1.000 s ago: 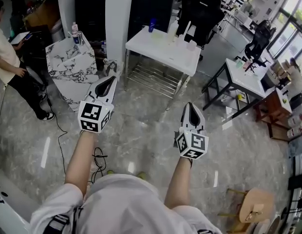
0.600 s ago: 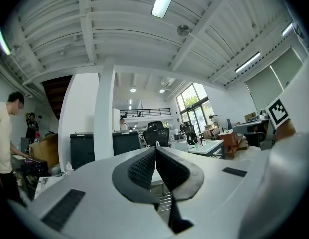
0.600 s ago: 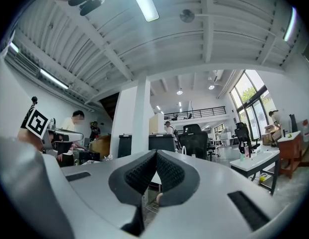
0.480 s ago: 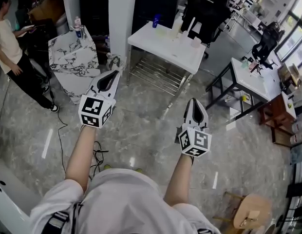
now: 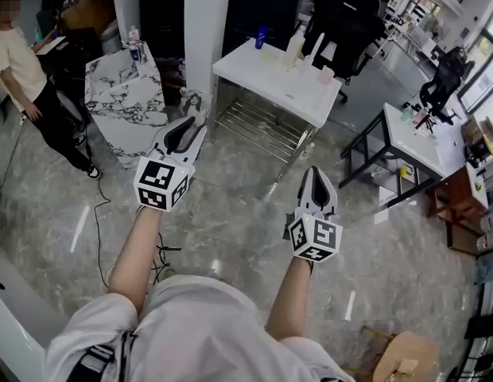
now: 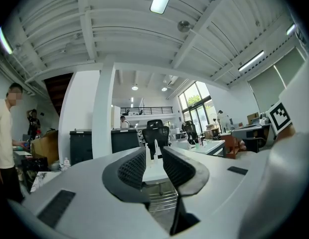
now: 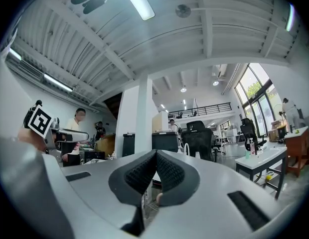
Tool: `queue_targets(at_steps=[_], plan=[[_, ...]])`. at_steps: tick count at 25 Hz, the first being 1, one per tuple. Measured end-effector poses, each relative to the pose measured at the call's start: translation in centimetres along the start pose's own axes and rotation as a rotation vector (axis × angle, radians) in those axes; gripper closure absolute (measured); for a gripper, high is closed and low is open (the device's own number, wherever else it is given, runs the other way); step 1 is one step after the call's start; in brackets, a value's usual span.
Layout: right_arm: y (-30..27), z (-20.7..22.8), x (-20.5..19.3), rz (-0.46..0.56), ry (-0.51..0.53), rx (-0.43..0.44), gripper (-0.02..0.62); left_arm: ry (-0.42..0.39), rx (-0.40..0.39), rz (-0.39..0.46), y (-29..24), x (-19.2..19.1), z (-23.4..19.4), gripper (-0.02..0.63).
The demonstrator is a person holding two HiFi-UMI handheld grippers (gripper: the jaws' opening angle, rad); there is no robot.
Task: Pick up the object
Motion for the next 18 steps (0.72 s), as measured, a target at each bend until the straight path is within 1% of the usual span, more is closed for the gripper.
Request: queue_targets(at_steps=[5, 10, 14, 18], plan=[[0.0, 1.0, -0.8, -0.013, -0.015, 0.003, 0.589, 0.001, 0.015, -0.016, 0.1, -0.6, 0.8, 0.503], [-1.3, 1.1, -1.5, -0.016, -0.026, 0.029, 0.589, 0.003, 0.036, -0.025, -0.2, -1.3, 0.0, 0.503], [-3.0, 1.6, -2.1, -0.028, -0.030, 0.028, 0.589, 0.017, 0.041, -0.034, -1.6, -2.5, -0.6, 0.503], [-5.9, 1.8, -2.8, -0.035, -0.013, 0.023, 0.589, 0.037, 0.041, -0.033, -3.9, -4.2, -2.2, 0.503]])
Point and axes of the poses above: the fingertips, and each gripper's own axes: y backward along the fingers, z to its right, x out of its top, the point moved 5 cm from there along y, backward along the fingers, and after that the axes turned 11 degrees about -y, right-handed, at the moved point
